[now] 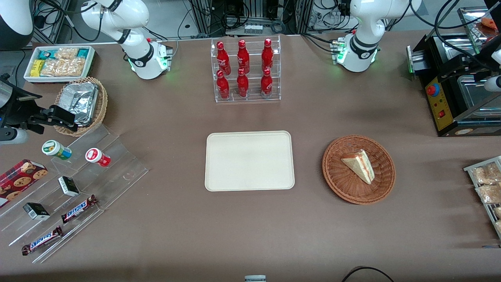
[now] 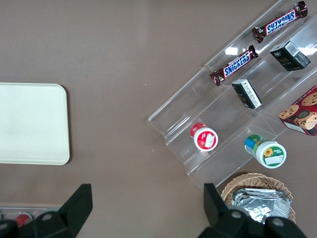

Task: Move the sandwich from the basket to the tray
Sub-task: 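Move the left gripper over the wicker basket above the wrapped sandwich, then lower the left gripper and close it on the wrapped sandwich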

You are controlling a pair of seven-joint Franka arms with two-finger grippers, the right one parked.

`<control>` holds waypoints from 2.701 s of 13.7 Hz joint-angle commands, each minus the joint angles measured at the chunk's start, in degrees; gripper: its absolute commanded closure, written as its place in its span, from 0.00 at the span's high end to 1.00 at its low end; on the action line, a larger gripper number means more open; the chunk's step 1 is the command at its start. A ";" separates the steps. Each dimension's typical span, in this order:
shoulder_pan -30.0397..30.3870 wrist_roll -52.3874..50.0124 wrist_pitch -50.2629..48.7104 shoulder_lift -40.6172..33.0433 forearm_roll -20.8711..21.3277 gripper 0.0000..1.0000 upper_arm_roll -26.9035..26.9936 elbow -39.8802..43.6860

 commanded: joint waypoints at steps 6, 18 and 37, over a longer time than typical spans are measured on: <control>-0.80 -2.93 2.91 5.82 2.92 0.99 -1.45 1.46; -4.74 -40.61 26.53 19.71 0.64 1.00 -1.63 -6.26; -11.26 -53.40 56.89 26.14 1.60 0.99 -1.63 -25.51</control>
